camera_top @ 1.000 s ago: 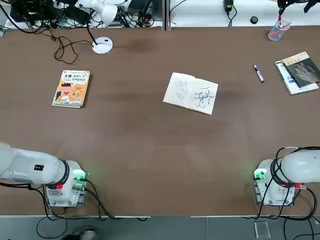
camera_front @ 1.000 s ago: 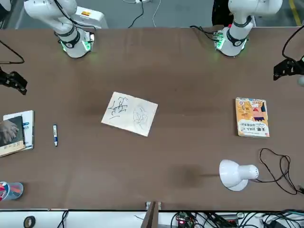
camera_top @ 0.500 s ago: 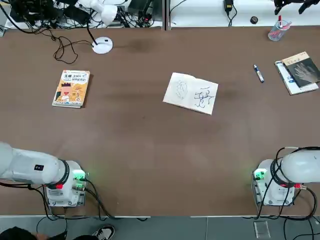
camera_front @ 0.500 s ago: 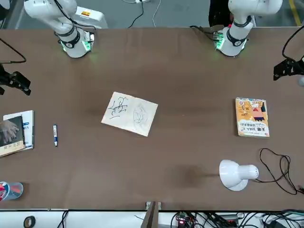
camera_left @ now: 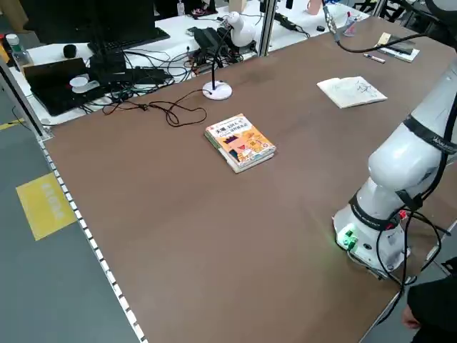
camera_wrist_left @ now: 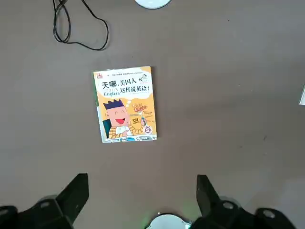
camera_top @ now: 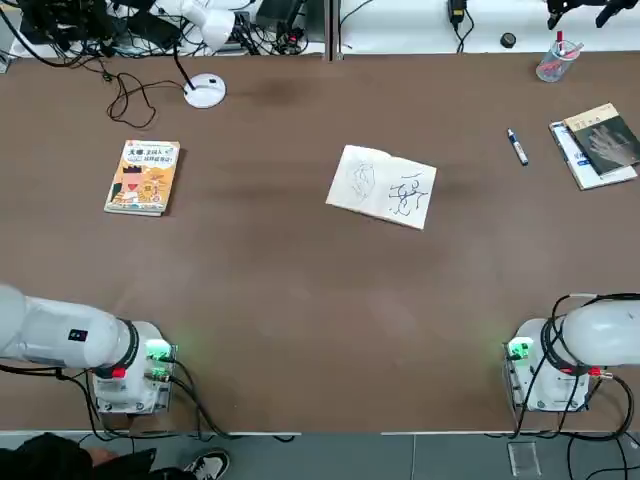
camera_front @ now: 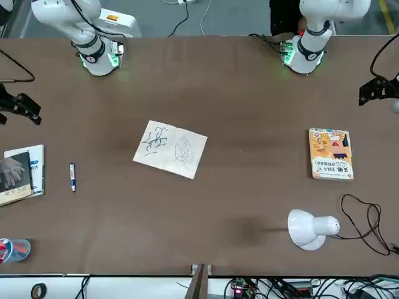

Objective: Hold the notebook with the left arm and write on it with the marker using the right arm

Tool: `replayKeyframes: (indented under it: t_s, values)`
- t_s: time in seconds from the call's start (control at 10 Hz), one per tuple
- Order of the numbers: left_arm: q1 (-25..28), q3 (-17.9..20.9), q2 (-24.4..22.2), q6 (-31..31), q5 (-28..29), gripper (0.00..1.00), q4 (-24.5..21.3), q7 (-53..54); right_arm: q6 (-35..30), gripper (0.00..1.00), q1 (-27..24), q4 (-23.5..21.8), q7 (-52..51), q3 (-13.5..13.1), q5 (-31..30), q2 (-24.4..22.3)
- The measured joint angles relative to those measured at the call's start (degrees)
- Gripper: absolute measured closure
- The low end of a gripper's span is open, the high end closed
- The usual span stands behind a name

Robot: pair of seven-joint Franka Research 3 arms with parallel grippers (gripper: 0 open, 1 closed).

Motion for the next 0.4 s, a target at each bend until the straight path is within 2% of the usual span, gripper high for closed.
replayKeyframes:
  t_s: [0.4]
  values:
    - [-0.04, 0.0, 0.0, 0.0, 0.0, 0.0, 1.18, -0.11, 0.04, 0.0, 0.01, 0.02, 0.0, 0.31, 0.01, -0.18]
